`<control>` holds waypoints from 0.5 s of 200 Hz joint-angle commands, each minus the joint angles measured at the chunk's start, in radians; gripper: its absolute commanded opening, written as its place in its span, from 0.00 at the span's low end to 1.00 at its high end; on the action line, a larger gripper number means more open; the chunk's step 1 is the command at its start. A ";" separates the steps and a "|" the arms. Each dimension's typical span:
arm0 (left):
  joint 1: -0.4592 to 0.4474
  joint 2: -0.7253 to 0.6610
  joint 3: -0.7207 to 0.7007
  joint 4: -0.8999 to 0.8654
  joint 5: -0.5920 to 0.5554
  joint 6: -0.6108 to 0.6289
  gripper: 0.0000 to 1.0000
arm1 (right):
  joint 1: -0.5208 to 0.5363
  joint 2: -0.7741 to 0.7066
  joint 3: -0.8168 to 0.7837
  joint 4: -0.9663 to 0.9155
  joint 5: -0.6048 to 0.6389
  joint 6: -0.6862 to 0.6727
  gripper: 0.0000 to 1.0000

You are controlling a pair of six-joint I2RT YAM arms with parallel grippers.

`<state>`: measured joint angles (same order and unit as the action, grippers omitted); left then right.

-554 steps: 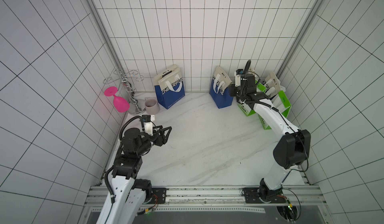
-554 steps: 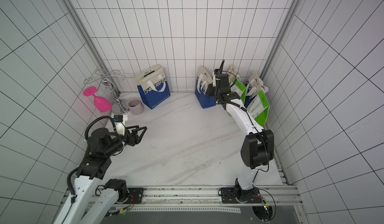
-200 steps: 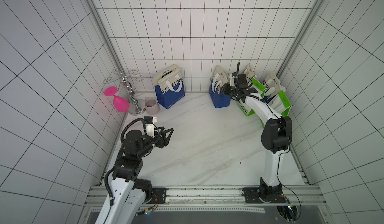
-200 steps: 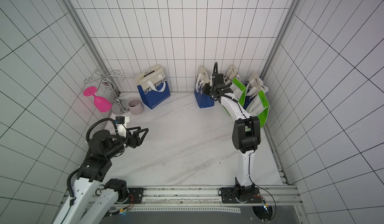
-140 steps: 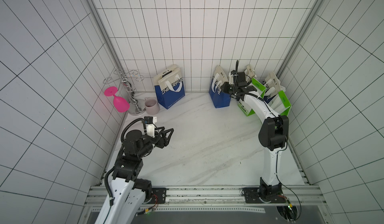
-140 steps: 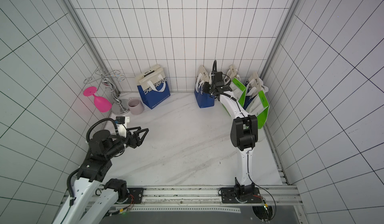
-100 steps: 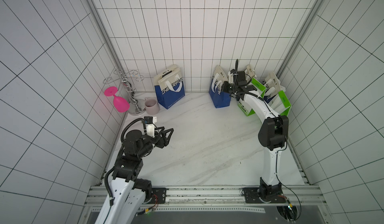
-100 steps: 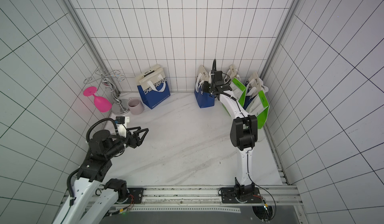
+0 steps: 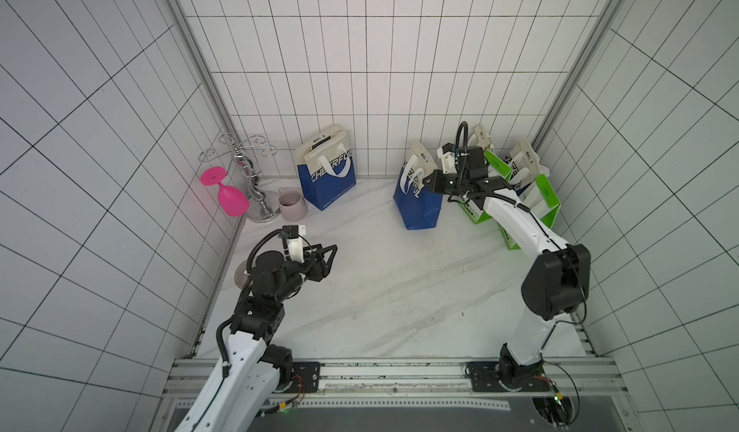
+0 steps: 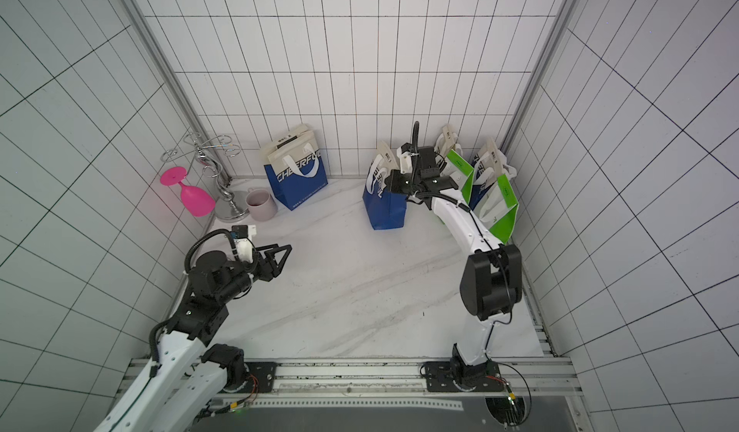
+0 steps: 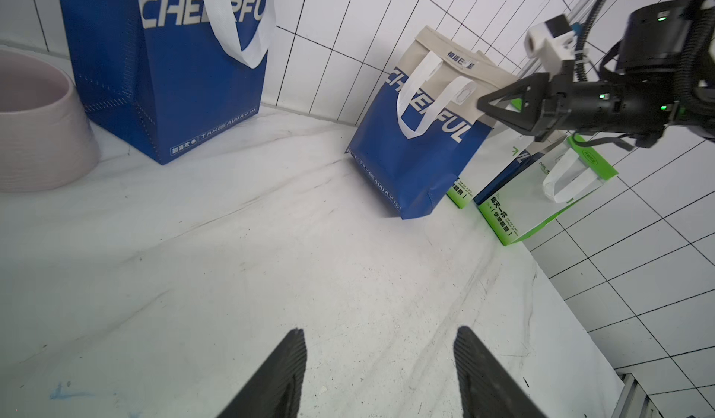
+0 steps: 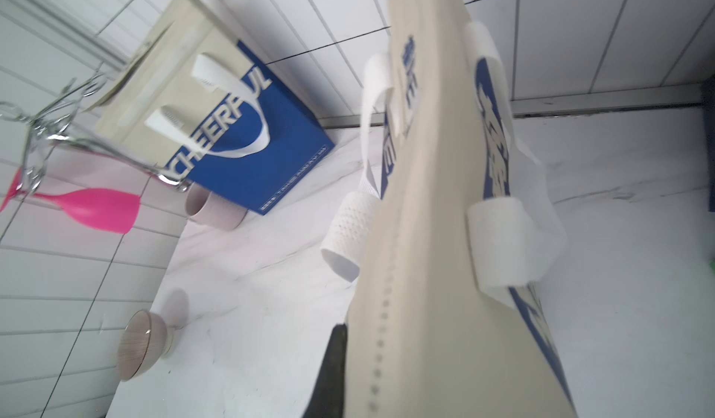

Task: Open the takeout bag
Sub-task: Move the takeout bag to the center of the board.

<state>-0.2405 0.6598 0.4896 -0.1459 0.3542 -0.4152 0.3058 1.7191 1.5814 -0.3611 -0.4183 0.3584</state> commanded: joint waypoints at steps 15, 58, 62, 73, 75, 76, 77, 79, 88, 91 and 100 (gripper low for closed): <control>-0.100 0.049 -0.037 0.193 -0.112 -0.019 0.69 | 0.139 -0.235 -0.323 0.093 -0.081 -0.006 0.00; -0.187 0.054 -0.134 0.287 -0.109 -0.024 0.74 | 0.295 -0.437 -0.554 0.035 -0.099 -0.021 0.00; -0.194 0.052 -0.141 0.284 -0.107 -0.020 0.74 | 0.304 -0.455 -0.570 0.030 -0.101 -0.023 0.00; -0.211 0.038 -0.159 0.281 -0.105 -0.016 0.76 | 0.318 -0.502 -0.609 -0.004 -0.104 -0.042 0.00; -0.213 0.034 -0.163 0.281 -0.104 -0.017 0.76 | 0.321 -0.513 -0.615 -0.012 -0.105 -0.047 0.00; -0.215 0.032 -0.165 0.280 -0.104 -0.017 0.76 | 0.322 -0.517 -0.618 -0.017 -0.105 -0.049 0.00; -0.216 0.029 -0.166 0.281 -0.104 -0.017 0.76 | 0.323 -0.522 -0.619 -0.021 -0.104 -0.052 0.00; -0.218 0.025 -0.171 0.281 -0.103 -0.017 0.76 | 0.323 -0.532 -0.625 -0.031 -0.102 -0.057 0.00; -0.230 0.005 -0.190 0.285 -0.105 -0.021 0.77 | 0.324 -0.572 -0.652 -0.062 -0.077 -0.065 0.00; -0.232 -0.003 -0.196 0.285 -0.106 -0.022 0.77 | 0.323 -0.586 -0.662 -0.065 -0.071 -0.066 0.00; -0.244 -0.026 -0.215 0.286 -0.104 -0.021 0.78 | 0.323 -0.616 -0.691 -0.069 -0.056 -0.072 0.00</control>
<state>-0.4603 0.6872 0.3126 0.0925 0.2619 -0.4305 0.6186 1.1973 0.9909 -0.3702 -0.4927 0.3260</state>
